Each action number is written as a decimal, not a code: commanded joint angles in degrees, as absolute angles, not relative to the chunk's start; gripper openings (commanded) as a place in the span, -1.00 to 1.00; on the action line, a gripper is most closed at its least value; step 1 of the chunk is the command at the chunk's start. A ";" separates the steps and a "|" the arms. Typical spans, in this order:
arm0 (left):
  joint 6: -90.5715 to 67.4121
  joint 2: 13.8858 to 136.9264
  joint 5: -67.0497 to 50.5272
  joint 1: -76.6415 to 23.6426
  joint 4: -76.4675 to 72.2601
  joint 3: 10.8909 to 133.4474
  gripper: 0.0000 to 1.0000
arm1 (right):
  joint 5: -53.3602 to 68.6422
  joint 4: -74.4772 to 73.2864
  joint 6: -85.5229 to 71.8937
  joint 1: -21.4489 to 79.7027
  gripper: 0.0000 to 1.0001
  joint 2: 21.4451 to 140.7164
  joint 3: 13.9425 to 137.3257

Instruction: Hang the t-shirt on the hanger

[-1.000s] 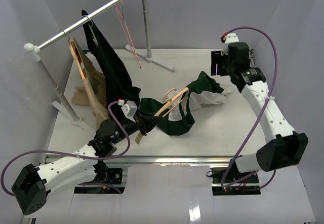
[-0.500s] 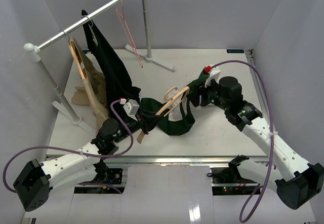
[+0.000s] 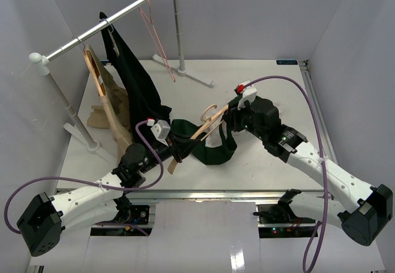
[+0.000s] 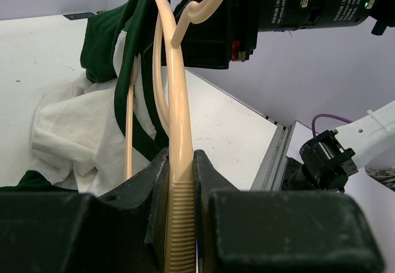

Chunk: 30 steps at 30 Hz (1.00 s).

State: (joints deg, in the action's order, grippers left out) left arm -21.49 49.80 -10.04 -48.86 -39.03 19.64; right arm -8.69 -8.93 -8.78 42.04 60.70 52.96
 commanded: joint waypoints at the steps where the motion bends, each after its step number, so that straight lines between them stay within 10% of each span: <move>1: -21.53 49.82 -10.37 -48.78 -43.48 22.95 -1.00 | -20.01 -9.76 -9.32 45.60 -0.70 62.51 57.58; 24: -21.12 53.98 -13.06 -48.84 -47.26 21.76 -1.00 | -28.97 -12.54 -7.16 62.75 -0.82 59.75 57.43; 30: -22.78 48.31 -11.41 -48.76 -47.59 16.45 -1.00 | -27.05 -14.82 -5.32 62.84 0.08 55.12 56.13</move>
